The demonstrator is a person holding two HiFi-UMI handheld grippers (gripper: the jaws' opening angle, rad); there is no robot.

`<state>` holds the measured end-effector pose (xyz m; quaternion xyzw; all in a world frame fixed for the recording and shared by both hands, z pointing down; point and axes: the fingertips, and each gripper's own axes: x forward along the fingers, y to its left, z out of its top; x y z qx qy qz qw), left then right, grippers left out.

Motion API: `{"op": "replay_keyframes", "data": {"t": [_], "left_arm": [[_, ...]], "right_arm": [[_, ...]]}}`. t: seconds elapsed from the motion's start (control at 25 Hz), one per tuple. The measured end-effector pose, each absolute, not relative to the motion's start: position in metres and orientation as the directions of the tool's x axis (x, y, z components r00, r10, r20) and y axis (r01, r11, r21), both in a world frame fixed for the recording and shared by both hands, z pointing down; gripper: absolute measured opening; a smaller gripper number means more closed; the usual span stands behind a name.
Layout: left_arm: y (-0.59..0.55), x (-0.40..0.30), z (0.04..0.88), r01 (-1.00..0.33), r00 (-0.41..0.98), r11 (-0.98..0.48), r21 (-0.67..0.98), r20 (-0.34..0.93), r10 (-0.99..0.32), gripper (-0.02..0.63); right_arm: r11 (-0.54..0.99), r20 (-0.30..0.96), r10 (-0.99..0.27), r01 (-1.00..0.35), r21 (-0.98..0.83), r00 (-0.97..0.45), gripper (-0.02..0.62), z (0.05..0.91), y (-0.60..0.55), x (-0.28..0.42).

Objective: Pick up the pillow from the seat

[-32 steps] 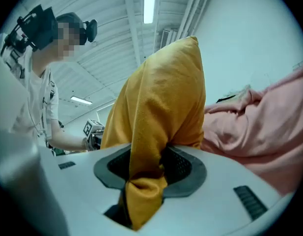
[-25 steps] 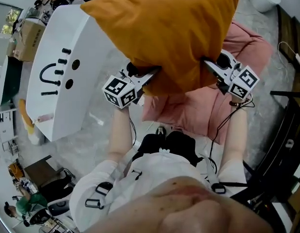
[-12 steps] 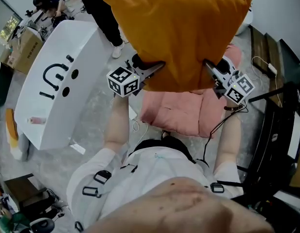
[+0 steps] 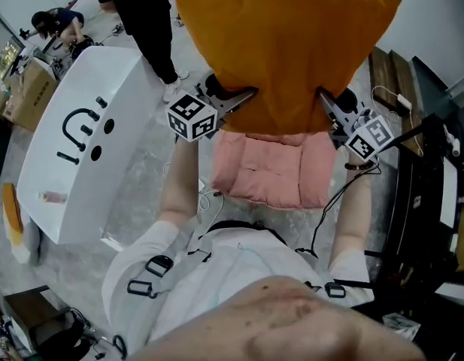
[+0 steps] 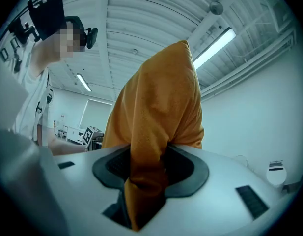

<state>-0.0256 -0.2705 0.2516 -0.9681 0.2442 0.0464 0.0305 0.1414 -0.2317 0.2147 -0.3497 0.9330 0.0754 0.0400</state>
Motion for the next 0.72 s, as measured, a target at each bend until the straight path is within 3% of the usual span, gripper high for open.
{"op": "replay_keyframes", "data": {"t": [0.72], "left_arm": [[-0.266,0.001,0.239,-0.482,0.873,-0.875,-0.046,-0.116,-0.474,0.33]], "right_arm": [[0.753,-0.142,-0.63,-0.645,0.128,-0.764,0.189,0.203,-0.231,0.169]]}}
